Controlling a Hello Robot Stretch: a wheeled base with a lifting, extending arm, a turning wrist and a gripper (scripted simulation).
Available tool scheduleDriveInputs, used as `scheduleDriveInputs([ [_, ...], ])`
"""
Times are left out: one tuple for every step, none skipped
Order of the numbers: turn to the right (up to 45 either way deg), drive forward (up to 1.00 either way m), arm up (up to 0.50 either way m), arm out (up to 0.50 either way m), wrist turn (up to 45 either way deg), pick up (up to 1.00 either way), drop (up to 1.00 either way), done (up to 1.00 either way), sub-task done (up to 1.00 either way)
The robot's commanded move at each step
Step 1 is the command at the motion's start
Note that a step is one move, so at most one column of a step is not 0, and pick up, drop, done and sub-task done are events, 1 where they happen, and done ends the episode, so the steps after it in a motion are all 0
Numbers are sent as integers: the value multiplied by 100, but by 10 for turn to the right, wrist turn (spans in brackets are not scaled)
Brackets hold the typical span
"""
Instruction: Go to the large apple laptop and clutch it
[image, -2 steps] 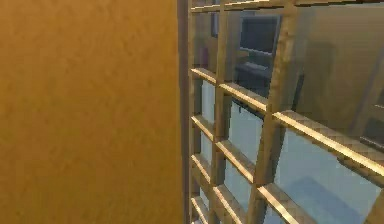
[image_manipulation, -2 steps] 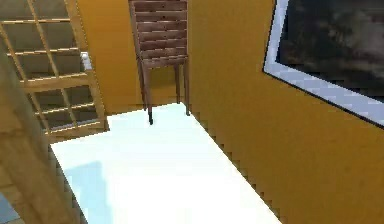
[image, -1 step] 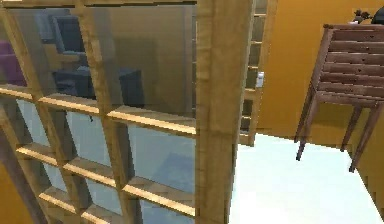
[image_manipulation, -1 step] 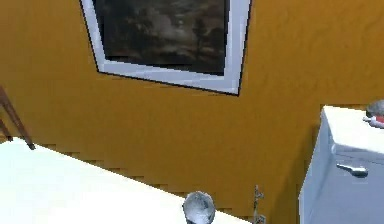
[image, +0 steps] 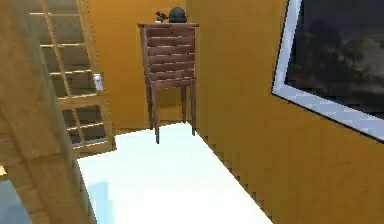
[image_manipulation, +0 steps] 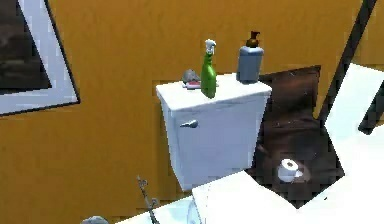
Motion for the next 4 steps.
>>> scheduleDriveInputs([
  [390,0,0,0,0,0,0,0,0],
  [0,15,0,0,0,0,0,0,0],
  [-450,0,0,0,0,0,0,0,0],
  [-150,0,0,0,0,0,0,0,0],
])
